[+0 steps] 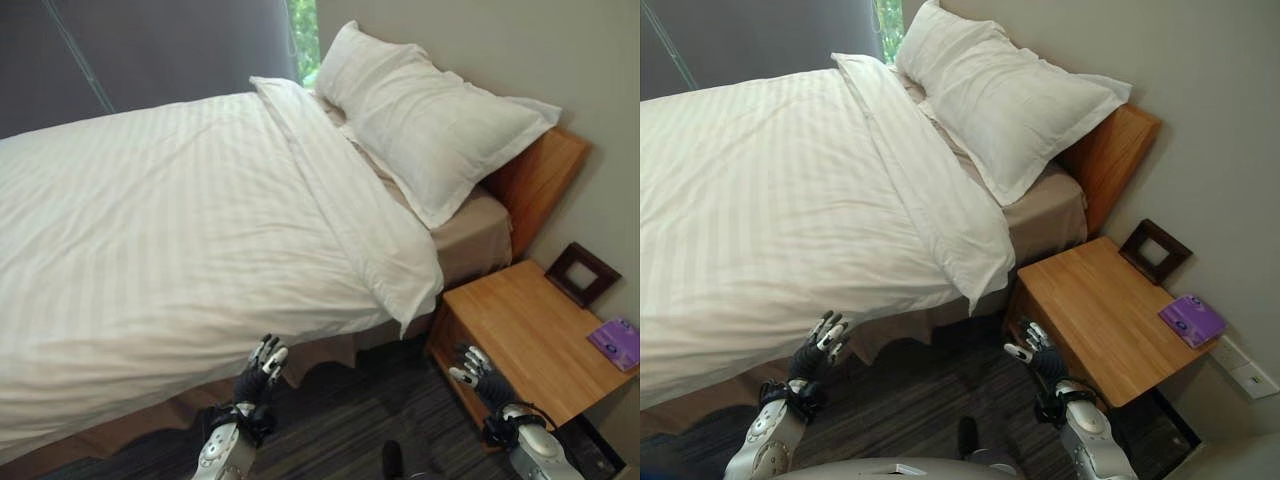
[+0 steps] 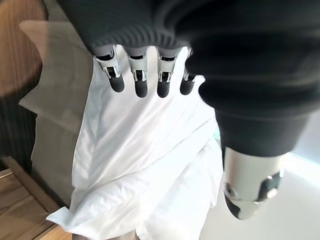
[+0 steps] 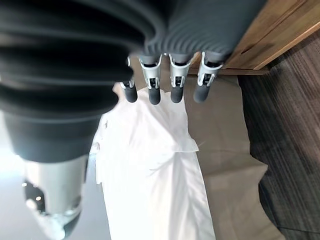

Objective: Making the bed.

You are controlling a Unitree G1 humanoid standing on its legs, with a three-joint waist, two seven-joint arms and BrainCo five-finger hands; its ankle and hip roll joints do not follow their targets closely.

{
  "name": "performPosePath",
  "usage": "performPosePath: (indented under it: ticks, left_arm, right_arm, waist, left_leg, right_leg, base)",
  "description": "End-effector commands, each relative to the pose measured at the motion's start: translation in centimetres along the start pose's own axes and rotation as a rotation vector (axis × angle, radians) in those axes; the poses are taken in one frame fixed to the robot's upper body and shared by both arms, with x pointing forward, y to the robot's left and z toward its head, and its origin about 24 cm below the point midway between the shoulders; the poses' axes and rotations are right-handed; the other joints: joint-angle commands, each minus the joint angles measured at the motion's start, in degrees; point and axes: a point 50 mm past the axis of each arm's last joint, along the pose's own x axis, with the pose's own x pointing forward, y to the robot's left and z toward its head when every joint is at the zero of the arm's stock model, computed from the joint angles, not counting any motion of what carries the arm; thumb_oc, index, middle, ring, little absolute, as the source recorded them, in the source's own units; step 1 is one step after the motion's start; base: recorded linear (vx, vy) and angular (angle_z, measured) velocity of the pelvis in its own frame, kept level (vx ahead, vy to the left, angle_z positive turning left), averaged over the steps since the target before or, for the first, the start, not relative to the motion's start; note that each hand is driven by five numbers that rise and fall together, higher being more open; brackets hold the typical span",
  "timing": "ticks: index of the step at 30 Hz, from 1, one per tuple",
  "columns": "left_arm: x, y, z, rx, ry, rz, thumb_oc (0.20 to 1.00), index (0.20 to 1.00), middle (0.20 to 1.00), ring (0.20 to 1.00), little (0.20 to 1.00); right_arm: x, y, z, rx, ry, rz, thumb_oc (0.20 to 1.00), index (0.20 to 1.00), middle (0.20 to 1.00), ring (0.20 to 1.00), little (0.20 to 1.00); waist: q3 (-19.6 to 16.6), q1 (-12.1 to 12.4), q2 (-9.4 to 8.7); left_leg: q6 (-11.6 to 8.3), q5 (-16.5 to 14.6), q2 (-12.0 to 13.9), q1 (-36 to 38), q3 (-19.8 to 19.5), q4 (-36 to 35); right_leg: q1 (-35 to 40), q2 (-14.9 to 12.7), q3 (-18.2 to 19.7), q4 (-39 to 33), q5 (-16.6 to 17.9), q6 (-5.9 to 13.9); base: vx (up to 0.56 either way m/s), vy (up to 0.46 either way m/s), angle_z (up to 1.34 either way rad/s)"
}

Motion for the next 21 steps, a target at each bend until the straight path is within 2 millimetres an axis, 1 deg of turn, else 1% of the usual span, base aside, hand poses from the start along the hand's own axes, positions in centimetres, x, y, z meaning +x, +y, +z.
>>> performPosePath:
  ticks: [1,7,14,16,21]
  left_arm:
    - [0.4,-0.4,1.8,0.051,-0.096,-0.035,1.0,1.0,1.0,1.0,1.0]
    - [0.3,-0.8,1.2,0.022,-0.078,-0.049,1.0,1.0,1.0,1.0,1.0]
    - [0.2,-0.7,1.9,0.023,-0.111,-0.043,1.0,1.0,1.0,1.0,1.0]
    - [0.3,-0.3,2.3,0.032,-0.128,-0.028,1.0,1.0,1.0,1.0,1.0]
    - [0.1,0.1,2.0,0.009,-0.121,-0.005,1.0,1.0,1.0,1.0,1.0]
  right_arm:
    - [1.1,-0.3,3.6,-0.042,-0.161,0.004,1.0,1.0,1.0,1.0,1.0]
    - [1.1,-0.2,3.6,-0.012,-0.168,0.006,1.0,1.0,1.0,1.0,1.0]
    - [1.4,0.1,4.4,-0.061,-0.19,0.033,1.0,1.0,1.0,1.0,1.0]
    - [1.4,-0.2,5.0,-0.098,-0.21,0.03,1.0,1.0,1.0,1.0,1.0]
    - [1.4,-0.5,5.5,-0.119,-0.222,0.036,1.0,1.0,1.0,1.0,1.0]
  waist:
    - [-0.51,-1.43,2.06]
    - [-0.7,-1.51,2.31]
    - [0.03,-0.84,2.46]
    - [0.58,-0.45,2.2]
    - [0.42,0.16,2.0]
  left_leg:
    - [0.94,-1.3,0.17,-2.75,-0.09,0.71]
    - [0.96,-1.25,0.1,-2.67,-0.53,0.71]
    - [0.95,-0.93,0.32,-2.81,-1.01,0.71]
    - [0.43,-0.55,0.6,-3.18,-1.61,0.71]
    - [-0.16,-0.12,1.11,-3.15,-2.07,0.71]
  right_leg:
    - [7.6,0.88,0.3,0.96,-8.87,1.13]
    - [8.0,0.81,0.15,0.96,-9.15,1.03]
    - [7.79,1.04,0.93,0.96,-9.24,0.63]
    - [7.89,1.09,-0.09,0.96,-9.61,0.35]
    - [8.45,1.4,-1.21,0.96,-10.29,0.01]
  base:
    - [0.0,0.0,0.0]
    - [0.0,-0.005,0.02]
    - [-0.01,-0.027,0.02]
    - [-0.04,-0.1,0.04]
    - [0.0,-0.089,0.13]
